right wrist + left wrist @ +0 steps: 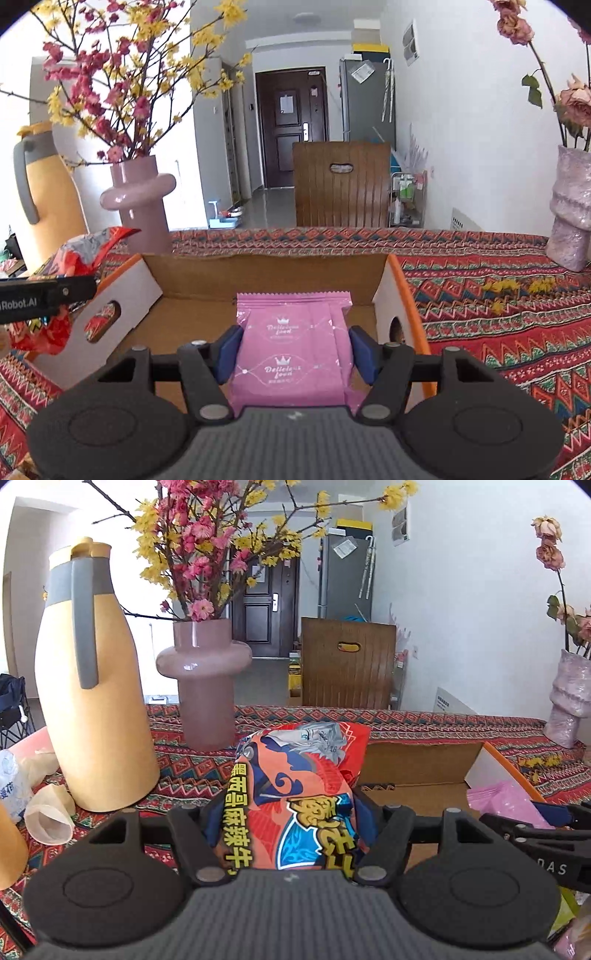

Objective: Organize snacks
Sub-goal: 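Place chip bag in box with left tool while right tool drops pink packet in, then lift both open tools out of the box back toward the snack pile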

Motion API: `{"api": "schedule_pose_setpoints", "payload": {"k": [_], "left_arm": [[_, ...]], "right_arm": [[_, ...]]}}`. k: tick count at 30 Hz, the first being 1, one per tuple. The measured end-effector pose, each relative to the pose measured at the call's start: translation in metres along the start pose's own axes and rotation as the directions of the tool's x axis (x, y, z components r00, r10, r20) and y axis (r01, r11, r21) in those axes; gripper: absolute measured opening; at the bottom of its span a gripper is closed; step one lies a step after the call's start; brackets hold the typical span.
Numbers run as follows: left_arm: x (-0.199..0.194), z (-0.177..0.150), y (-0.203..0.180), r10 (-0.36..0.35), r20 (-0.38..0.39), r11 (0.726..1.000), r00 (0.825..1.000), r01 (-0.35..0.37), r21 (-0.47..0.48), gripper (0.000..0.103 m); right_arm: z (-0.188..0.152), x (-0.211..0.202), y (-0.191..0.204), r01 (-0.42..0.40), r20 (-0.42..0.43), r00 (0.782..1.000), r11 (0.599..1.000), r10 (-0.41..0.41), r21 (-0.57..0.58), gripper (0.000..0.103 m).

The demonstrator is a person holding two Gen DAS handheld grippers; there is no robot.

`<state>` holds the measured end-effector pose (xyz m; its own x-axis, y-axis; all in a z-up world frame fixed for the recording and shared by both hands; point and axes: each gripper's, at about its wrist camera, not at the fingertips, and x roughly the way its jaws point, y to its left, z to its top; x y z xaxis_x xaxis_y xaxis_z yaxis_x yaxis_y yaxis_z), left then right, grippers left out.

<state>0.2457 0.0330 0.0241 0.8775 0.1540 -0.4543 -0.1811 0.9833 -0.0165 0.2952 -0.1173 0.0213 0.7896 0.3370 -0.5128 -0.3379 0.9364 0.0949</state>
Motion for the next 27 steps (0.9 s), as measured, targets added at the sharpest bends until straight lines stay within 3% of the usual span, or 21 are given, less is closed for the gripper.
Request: {"api": "schedule_pose_setpoints", "payload": {"k": [8, 11, 14, 16, 19, 27], "left_arm": [[-0.005, -0.004, -0.001, -0.021, 0.013, 1.000, 1.000, 0.021, -0.006, 0.070], [-0.009, -0.004, -0.001, -0.022, 0.034, 1.000, 0.999, 0.022, -0.008, 0.081], [-0.012, -0.004, 0.000, -0.029, 0.050, 0.999, 0.998, 0.030, -0.016, 0.091], [-0.016, -0.004, 0.000, -0.028, 0.065, 0.999, 0.997, 0.030, -0.023, 0.103], [-0.022, -0.004, 0.001, -0.037, 0.089, 0.999, 0.995, 0.039, -0.028, 0.103], [-0.025, -0.004, 0.001, -0.039, 0.094, 0.998, 0.995, 0.043, -0.035, 0.103]], "right_arm": [[-0.006, 0.001, 0.002, -0.003, -0.015, 1.000, 1.000, 0.003, 0.004, 0.062], [-0.006, -0.006, 0.001, -0.010, 0.002, 1.000, 1.000, 0.010, 0.011, 0.063], [-0.006, -0.012, -0.001, -0.019, 0.020, 1.000, 1.000, 0.018, 0.020, 0.079], [-0.007, -0.017, -0.003, -0.021, 0.036, 0.999, 0.999, 0.020, 0.029, 0.092], [-0.006, -0.022, -0.007, -0.021, 0.057, 0.998, 0.999, 0.018, 0.046, 0.103], [-0.006, -0.029, -0.009, -0.012, 0.088, 0.996, 0.998, 0.006, 0.062, 0.103]]}}
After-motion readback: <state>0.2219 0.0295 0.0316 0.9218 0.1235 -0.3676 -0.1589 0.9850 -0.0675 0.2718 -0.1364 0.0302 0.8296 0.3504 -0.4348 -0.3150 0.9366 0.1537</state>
